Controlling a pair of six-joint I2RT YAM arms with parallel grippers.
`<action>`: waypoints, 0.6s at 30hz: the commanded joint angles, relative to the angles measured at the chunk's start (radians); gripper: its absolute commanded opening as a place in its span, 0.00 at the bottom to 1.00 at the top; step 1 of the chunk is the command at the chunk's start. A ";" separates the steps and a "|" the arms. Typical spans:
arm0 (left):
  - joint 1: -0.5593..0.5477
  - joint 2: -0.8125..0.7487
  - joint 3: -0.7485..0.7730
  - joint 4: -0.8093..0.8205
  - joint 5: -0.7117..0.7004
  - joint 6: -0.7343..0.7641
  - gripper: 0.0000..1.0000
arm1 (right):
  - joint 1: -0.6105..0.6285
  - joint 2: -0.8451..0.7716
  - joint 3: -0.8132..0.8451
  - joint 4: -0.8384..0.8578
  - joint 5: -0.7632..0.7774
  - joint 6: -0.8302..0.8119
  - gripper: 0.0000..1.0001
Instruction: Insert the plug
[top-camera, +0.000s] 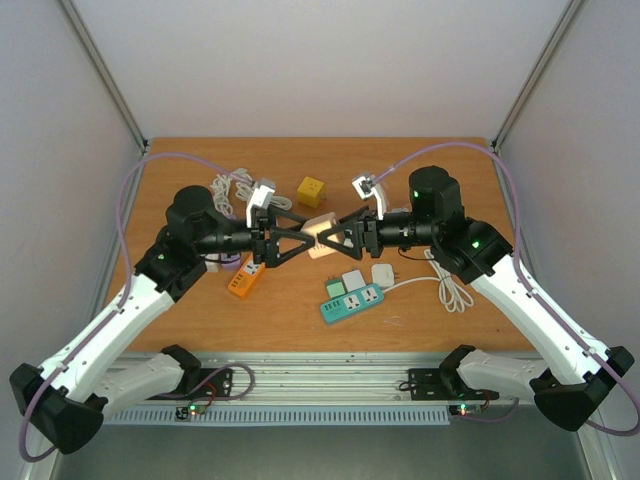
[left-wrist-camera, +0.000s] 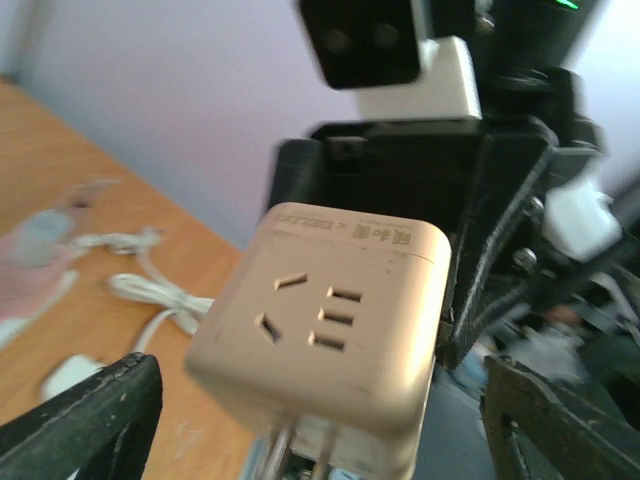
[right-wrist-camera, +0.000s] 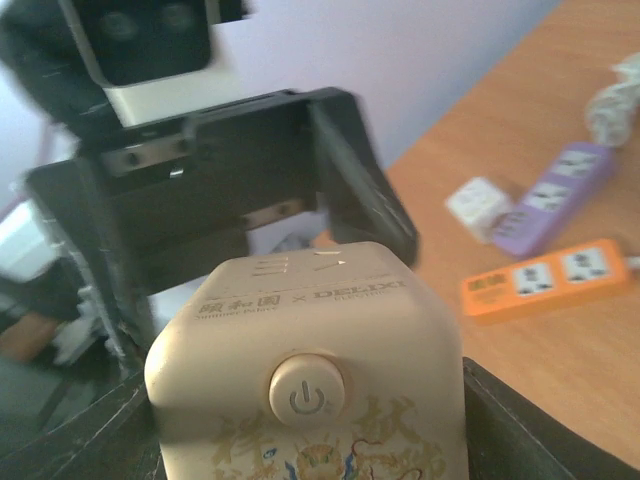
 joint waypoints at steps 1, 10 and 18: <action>0.004 -0.060 0.056 -0.281 -0.400 0.180 0.91 | -0.004 0.005 0.031 -0.091 0.288 -0.017 0.35; 0.004 -0.234 -0.007 -0.354 -0.833 0.287 0.95 | -0.004 0.110 0.083 -0.254 0.708 -0.027 0.35; 0.004 -0.384 -0.115 -0.255 -0.905 0.347 0.99 | -0.006 0.259 0.127 -0.295 0.897 -0.032 0.36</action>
